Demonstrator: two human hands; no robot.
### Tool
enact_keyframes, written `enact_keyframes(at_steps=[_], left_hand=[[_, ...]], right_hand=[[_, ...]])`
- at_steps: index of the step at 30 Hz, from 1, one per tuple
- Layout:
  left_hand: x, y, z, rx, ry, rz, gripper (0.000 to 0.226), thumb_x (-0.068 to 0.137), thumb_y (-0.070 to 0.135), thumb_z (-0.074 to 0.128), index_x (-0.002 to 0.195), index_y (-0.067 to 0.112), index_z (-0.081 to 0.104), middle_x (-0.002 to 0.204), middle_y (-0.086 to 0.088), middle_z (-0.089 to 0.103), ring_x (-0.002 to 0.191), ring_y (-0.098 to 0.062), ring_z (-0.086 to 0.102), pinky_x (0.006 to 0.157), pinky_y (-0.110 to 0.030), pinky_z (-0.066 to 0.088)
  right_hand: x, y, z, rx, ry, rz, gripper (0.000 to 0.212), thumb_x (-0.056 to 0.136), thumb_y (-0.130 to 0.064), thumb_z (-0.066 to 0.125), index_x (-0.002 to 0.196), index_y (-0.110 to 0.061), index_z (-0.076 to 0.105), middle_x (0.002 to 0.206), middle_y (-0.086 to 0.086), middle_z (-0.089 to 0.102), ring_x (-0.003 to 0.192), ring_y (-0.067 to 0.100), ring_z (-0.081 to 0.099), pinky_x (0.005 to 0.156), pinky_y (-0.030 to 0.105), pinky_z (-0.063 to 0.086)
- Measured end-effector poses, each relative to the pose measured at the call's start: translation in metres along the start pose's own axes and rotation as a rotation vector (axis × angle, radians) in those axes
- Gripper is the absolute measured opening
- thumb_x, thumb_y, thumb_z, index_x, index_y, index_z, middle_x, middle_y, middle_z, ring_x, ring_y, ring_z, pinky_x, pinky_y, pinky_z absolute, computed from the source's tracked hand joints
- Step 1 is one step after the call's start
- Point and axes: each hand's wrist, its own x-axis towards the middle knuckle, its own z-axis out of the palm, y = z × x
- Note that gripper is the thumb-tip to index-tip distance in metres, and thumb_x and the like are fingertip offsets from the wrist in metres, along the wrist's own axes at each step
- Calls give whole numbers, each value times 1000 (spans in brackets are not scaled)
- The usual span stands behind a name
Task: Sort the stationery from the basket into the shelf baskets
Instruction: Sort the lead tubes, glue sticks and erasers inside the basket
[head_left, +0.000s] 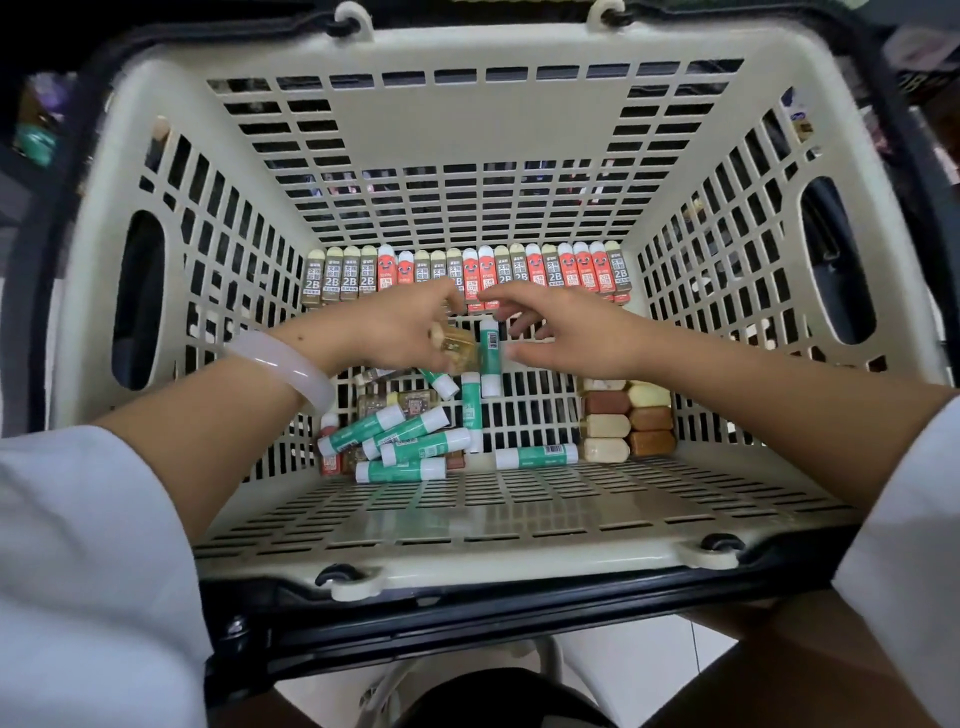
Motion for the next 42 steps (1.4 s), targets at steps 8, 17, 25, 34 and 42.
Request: enact_keyframes(at_steps=[8,17,25,34,42], left_hand=[[-1,12,13,-466,85,114,68,74,9,74,119,34,29,108,3,51,85,-12,62,77,-30,54],[10,-22,6,317,146,59,18,88,20,59,104,13,56,98,0,56,82,-15,51,69,-24,38],[11,-58,12,554,-273,-254,16,90,26,54,94,10,49,89,-4,51,78,-20,45,52,-21,30],[4,-8,50,385,-284,406,28,89,23,57,115,14,60,111,1,58,102,-16,54,88,-30,43],[7,-29,45,828,-433,105,29,87,29,55,61,17,47,66,4,49,60,-12,49,55,-24,43]], right_hand=[[-2,-2,1,190,-10,10,63,81,-20,69,137,-25,40,98,0,65,89,9,62,85,18,49],[2,19,-20,-233,193,208,22,86,-22,60,108,-18,55,86,-1,56,81,15,53,65,25,37],[-4,39,-15,-555,-319,325,32,94,-25,47,123,-14,51,126,7,54,114,24,49,86,30,38],[-3,15,10,-314,-225,17,27,94,-19,47,118,-15,58,111,2,64,90,12,54,77,21,39],[-13,13,44,-355,-620,-35,38,96,-20,45,134,-16,46,125,5,57,109,19,54,78,19,33]])
